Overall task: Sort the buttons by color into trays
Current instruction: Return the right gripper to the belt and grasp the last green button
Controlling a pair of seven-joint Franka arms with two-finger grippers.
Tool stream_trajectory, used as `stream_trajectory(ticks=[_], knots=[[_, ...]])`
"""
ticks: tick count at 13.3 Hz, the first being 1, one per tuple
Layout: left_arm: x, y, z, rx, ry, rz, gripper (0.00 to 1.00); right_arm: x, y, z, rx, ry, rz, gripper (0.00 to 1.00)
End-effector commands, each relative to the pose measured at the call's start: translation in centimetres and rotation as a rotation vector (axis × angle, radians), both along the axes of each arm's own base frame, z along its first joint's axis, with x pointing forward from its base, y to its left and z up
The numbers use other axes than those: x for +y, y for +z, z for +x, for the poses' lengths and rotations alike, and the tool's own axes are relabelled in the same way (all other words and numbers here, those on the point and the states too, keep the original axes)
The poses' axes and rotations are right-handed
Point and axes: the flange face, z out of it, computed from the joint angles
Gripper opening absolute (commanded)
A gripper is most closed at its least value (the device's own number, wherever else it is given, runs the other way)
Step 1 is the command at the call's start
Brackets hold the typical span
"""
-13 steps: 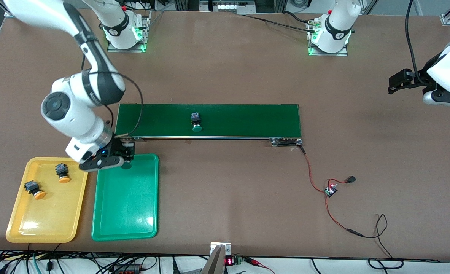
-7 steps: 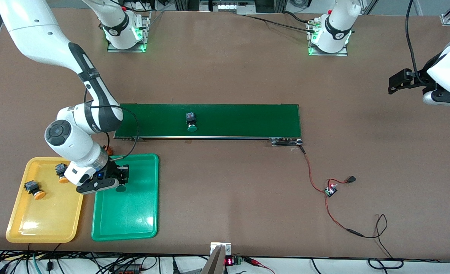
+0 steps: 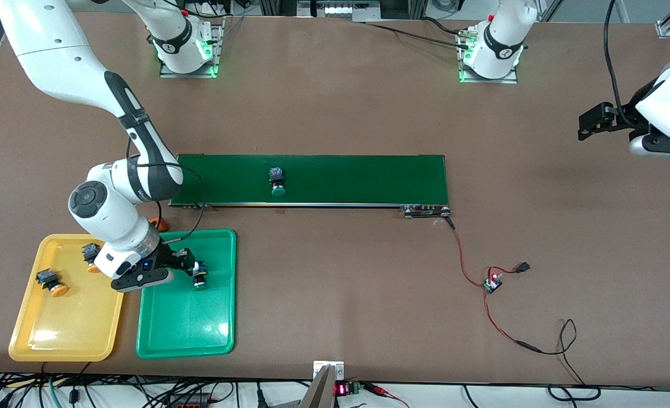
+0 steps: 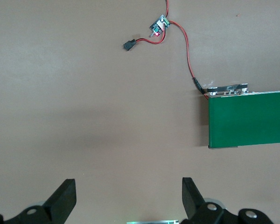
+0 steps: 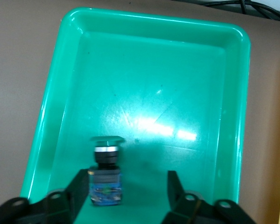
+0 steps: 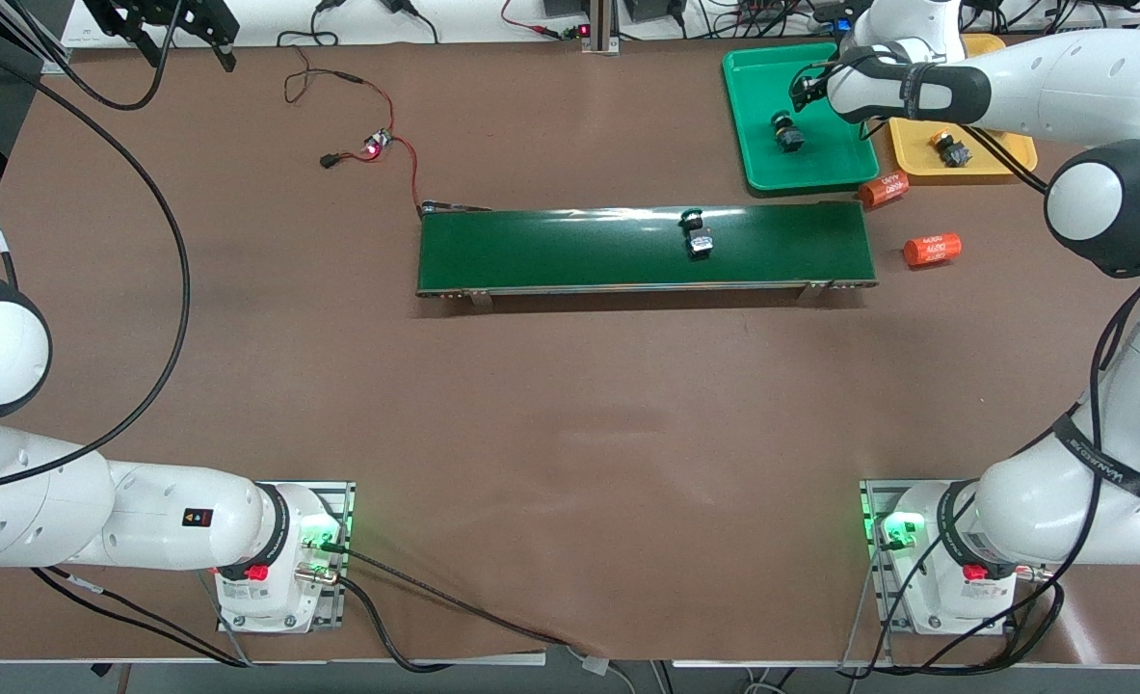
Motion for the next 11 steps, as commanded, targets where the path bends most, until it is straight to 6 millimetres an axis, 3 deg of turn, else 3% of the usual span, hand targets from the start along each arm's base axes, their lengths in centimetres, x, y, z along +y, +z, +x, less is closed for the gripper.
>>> stream_trajectory(ticks=[1, 3, 6, 11], knots=[[0.0, 0.5, 0.3, 0.001, -0.012, -0.019, 1.00, 0.9, 0.8, -2.5, 0.012, -0.007, -0.010, 1.00], [0.0, 0.5, 0.3, 0.001, -0.012, -0.019, 1.00, 1.9, 0.9, -6.6, 0.069, -0.075, -0.006, 1.00], [0.0, 0.5, 0.3, 0.001, -0.012, -0.019, 1.00, 5.1, 1.1, -12.8, 0.134, -0.172, 0.004, 1.00], [0.1, 0.5, 0.3, 0.003, -0.011, -0.019, 1.00, 9.0, 4.4, -17.2, 0.185, -0.228, -0.014, 1.00]])
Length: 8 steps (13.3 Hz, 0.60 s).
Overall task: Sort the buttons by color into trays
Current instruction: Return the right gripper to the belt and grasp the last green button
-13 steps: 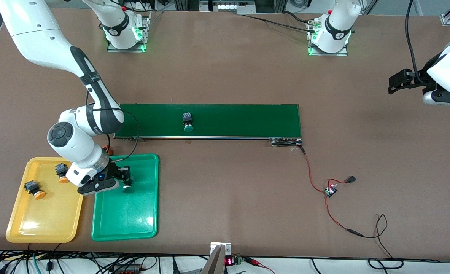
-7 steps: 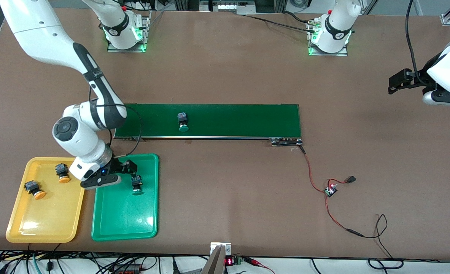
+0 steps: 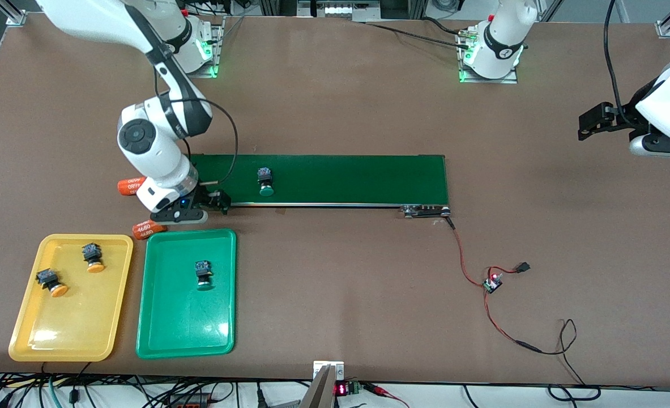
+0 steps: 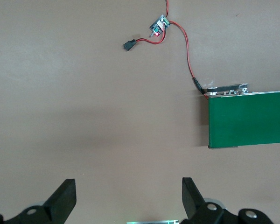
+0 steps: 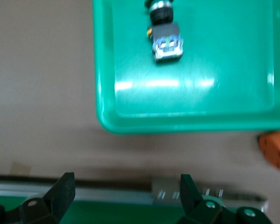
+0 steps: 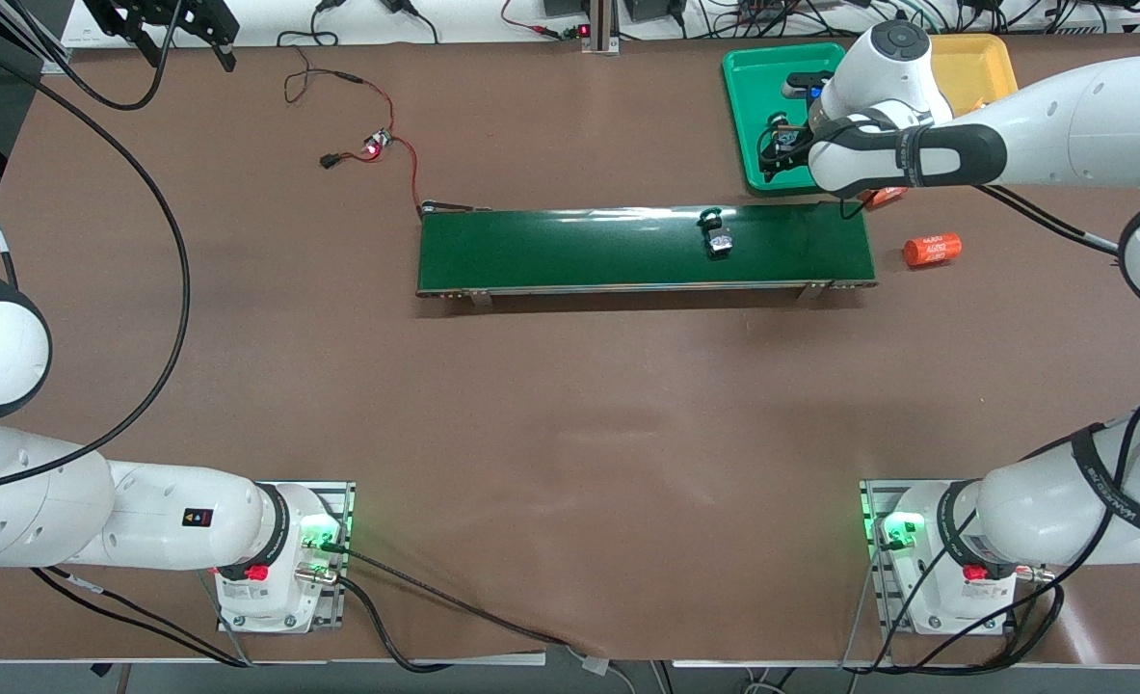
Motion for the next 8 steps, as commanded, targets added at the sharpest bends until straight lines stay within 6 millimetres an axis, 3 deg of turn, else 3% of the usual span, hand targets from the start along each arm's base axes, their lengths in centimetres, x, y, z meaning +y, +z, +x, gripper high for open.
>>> stream_trajectory(ticks=[1, 3, 8], knots=[[0.1, 0.5, 0.3, 0.003, -0.011, -0.019, 1.00, 1.8, 2.6, -2.4, 0.027, -0.025, -0.023, 1.00], [0.1, 0.5, 0.3, 0.003, -0.011, -0.019, 1.00, 3.7, 3.1, -3.6, 0.058, -0.010, -0.039, 1.00], [0.1, 0.5, 0.3, 0.004, -0.011, -0.019, 1.00, 5.9, 2.7, -4.8, 0.076, 0.026, -0.038, 1.00]])
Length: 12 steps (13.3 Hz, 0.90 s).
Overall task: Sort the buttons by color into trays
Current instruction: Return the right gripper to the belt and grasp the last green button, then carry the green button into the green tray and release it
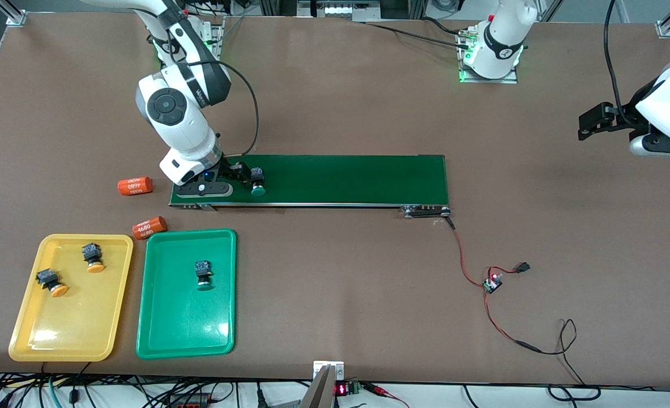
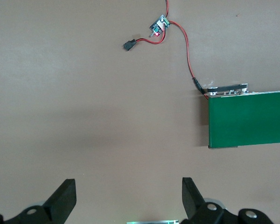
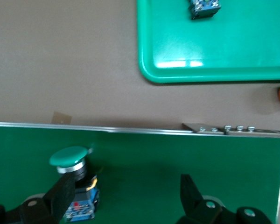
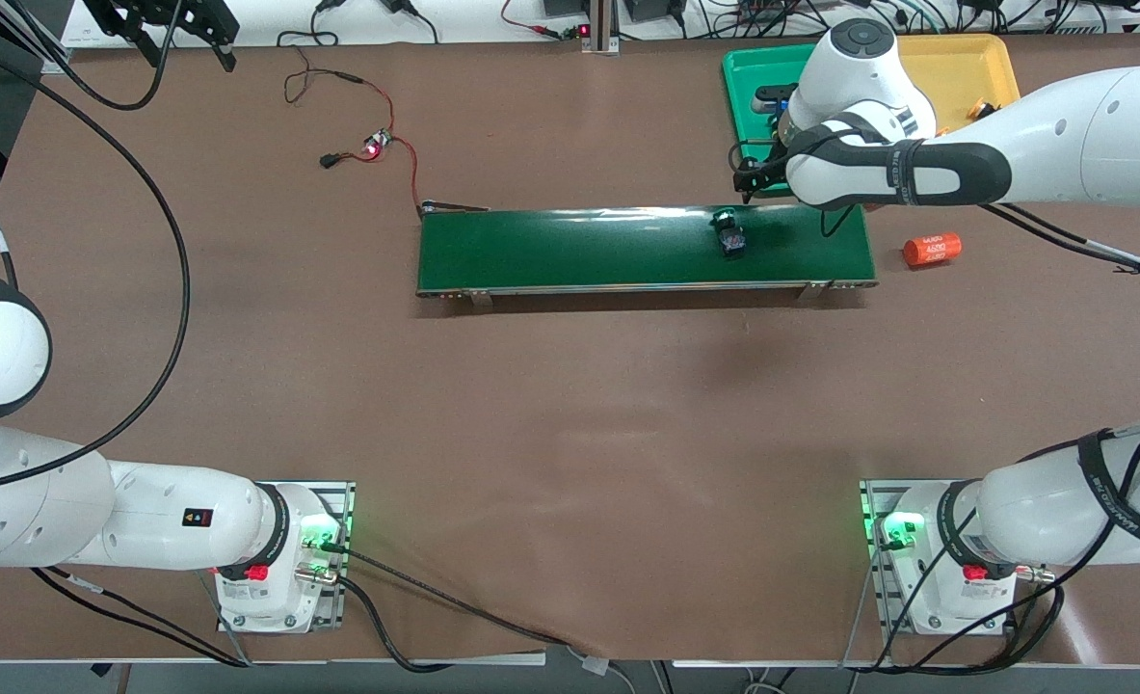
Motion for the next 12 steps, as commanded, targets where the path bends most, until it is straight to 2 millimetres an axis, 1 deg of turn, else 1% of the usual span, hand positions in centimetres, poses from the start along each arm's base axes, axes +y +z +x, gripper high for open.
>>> stream_trajectory(ticks=[1, 3, 7, 12], knots=[[0.2, 0.5, 0.3, 0.004, -0.009, -0.019, 1.00, 0.5, -0.3, -0.7, 0.008, -0.002, -0.003, 1.00], [0.1, 0.5, 0.3, 0.004, -0.011, -0.019, 1.00, 1.2, -0.6, -1.1, 0.013, 0.012, -0.004, 1.00], [0.1, 0.5, 0.3, 0.004, -0.011, -0.019, 1.00, 2.5, -2.2, -1.9, 0.044, 0.029, -0.005, 1.00], [0.1, 0.5, 0.2, 0.006, -0.011, -0.021, 1.00, 2.4, -4.9, -2.0, 0.075, 0.041, 0.004, 1.00]])
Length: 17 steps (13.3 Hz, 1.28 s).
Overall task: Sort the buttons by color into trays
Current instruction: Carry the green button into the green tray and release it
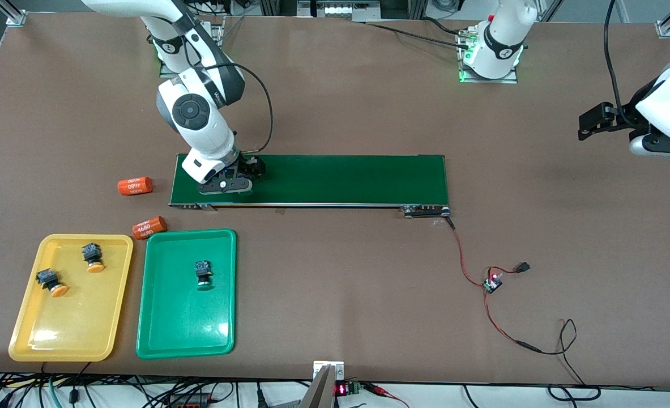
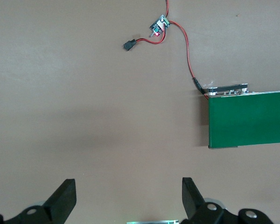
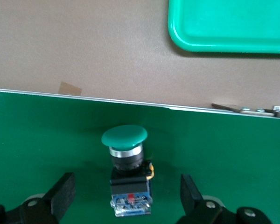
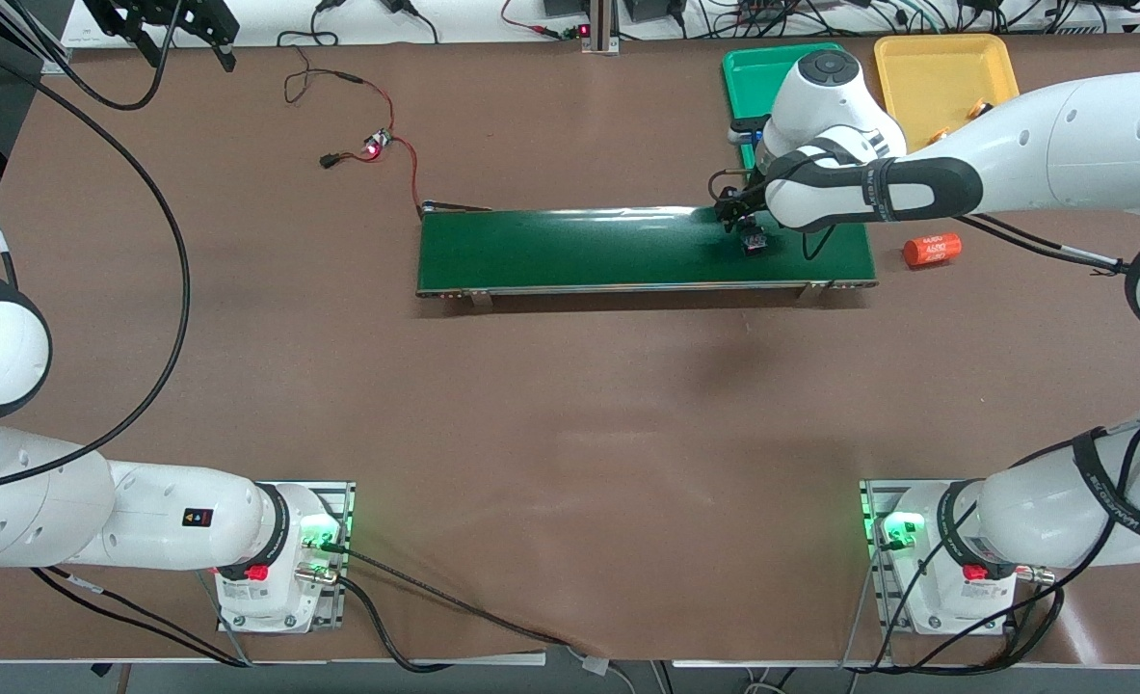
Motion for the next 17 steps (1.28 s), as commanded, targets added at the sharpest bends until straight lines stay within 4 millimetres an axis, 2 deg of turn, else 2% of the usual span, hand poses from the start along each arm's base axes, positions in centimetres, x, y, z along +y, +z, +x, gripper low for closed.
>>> stream_trajectory(ticks=[1, 2, 3, 6, 7, 8, 11, 14, 16, 17], knots=[[0.1, 0.5, 0.3, 0.004, -0.011, -0.021, 1.00, -0.2, -1.2, 0.0, 0.007, -0.008, 0.005, 1.00], [0.1, 0.5, 0.2, 0.006, -0.011, -0.021, 1.00, -0.6, -1.5, 0.1, 0.009, -0.003, 0.001, 0.95], [0.0, 0.5, 0.2, 0.006, -0.009, -0.032, 1.00, -1.1, -1.7, 0.3, 0.011, 0.012, -0.002, 0.85], [0.1, 0.5, 0.2, 0.006, -0.009, -0.036, 1.00, -2.9, -1.9, 1.2, 0.014, 0.028, -0.008, 0.39], [0.1, 0.5, 0.2, 0.006, -0.008, -0.035, 1.00, -3.1, -1.8, 1.2, 0.016, 0.025, -0.010, 0.27], [0.1, 0.5, 0.2, 0.006, -0.008, -0.036, 1.00, -3.4, -1.5, 1.6, 0.010, 0.019, -0.008, 0.19], [0.1, 0.5, 0.2, 0.006, -0.008, -0.036, 1.00, -4.3, 1.5, 4.0, -0.012, -0.004, -0.015, 0.14], [-0.1, 0.5, 0.3, 0.002, -0.004, -0.045, 1.00, -4.2, 6.7, 7.5, -0.029, -0.009, -0.023, 0.14], [-0.1, 0.5, 0.3, 0.002, -0.001, -0.053, 1.00, -5.8, 9.2, 10.4, -0.084, 0.032, 0.000, 0.14], [0.0, 0.5, 0.3, 0.000, 0.000, -0.054, 1.00, -7.2, 9.2, 12.1, -0.094, 0.044, 0.003, 0.15]])
